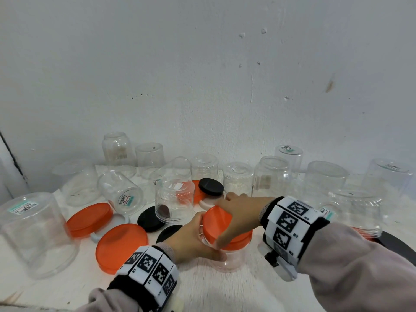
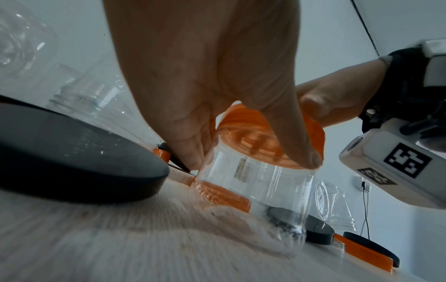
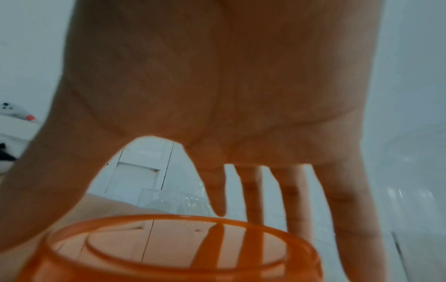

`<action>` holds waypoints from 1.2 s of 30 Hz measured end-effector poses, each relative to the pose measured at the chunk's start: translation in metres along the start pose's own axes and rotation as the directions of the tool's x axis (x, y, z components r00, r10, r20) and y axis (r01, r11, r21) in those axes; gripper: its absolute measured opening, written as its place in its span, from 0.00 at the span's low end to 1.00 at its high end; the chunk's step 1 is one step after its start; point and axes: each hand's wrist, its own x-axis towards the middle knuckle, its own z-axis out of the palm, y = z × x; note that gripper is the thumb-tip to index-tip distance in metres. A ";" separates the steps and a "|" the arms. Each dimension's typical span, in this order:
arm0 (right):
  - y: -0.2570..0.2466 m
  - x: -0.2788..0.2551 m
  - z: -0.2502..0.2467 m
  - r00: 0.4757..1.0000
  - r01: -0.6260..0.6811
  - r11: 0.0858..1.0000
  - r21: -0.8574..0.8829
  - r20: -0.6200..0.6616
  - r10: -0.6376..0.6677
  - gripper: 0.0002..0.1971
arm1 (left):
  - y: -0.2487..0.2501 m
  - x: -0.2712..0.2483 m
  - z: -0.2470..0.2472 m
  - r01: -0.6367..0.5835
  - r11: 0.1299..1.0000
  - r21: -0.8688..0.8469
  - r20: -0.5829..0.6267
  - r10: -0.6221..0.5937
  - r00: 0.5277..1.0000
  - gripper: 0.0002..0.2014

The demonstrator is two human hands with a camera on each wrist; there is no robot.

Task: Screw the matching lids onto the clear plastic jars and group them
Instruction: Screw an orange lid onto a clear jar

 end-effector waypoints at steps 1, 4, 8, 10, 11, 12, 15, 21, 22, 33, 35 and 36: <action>0.000 -0.001 -0.001 1.000 0.025 1.000 0.006 0.018 -0.025 0.53 | 0.000 0.000 0.000 -0.002 1.000 -0.005 0.003 0.002 1.000 0.55; 0.001 -0.002 -0.002 0.998 0.052 0.998 0.025 0.024 -0.053 0.52 | 0.001 -0.001 0.000 0.000 1.000 -0.008 0.015 0.000 1.000 0.56; 0.001 0.003 0.005 0.999 -0.006 1.000 0.028 -0.039 0.007 0.51 | 0.002 -0.001 0.001 0.006 1.000 -0.016 0.017 -0.006 1.000 0.56; 0.002 0.004 0.007 0.997 -0.038 0.999 0.034 -0.066 0.040 0.52 | 0.003 -0.001 0.001 0.006 1.000 -0.007 0.020 -0.006 1.000 0.56; 0.002 0.004 0.006 0.997 -0.045 0.998 0.039 -0.063 0.047 0.52 | 0.003 -0.002 0.001 0.006 1.000 -0.002 0.020 -0.006 1.000 0.56; 0.003 0.004 0.005 0.998 -0.042 0.998 0.041 -0.048 0.044 0.53 | 0.003 -0.002 0.001 0.007 1.000 0.004 0.018 -0.007 1.000 0.57; 0.003 0.001 0.001 1.000 0.023 0.999 0.044 0.016 -0.024 0.53 | 0.004 -0.002 0.001 0.009 1.000 0.018 0.015 -0.009 1.000 0.58; 0.003 0.002 0.003 1.000 0.022 0.998 0.054 -0.018 -0.021 0.51 | 0.002 -0.001 0.001 0.010 1.000 0.018 0.009 -0.011 1.000 0.57; 0.002 0.002 0.005 0.999 -0.004 0.999 0.050 -0.031 0.005 0.51 | 0.002 -0.001 0.001 0.010 1.000 0.019 0.010 -0.010 1.000 0.57; -0.001 -0.003 -0.001 0.998 0.063 0.997 0.049 0.008 -0.063 0.49 | 0.005 -0.002 0.002 0.015 1.000 0.021 0.003 -0.015 1.000 0.57; -0.002 -0.002 0.001 0.999 0.040 0.998 0.043 -0.011 -0.040 0.49 | 0.004 -0.002 0.001 0.019 1.000 0.017 0.004 -0.019 1.000 0.56; -0.002 -0.002 0.003 0.999 0.023 0.999 0.040 -0.024 -0.022 0.49 | 0.004 -0.002 0.001 0.018 1.000 0.017 0.005 -0.018 1.000 0.55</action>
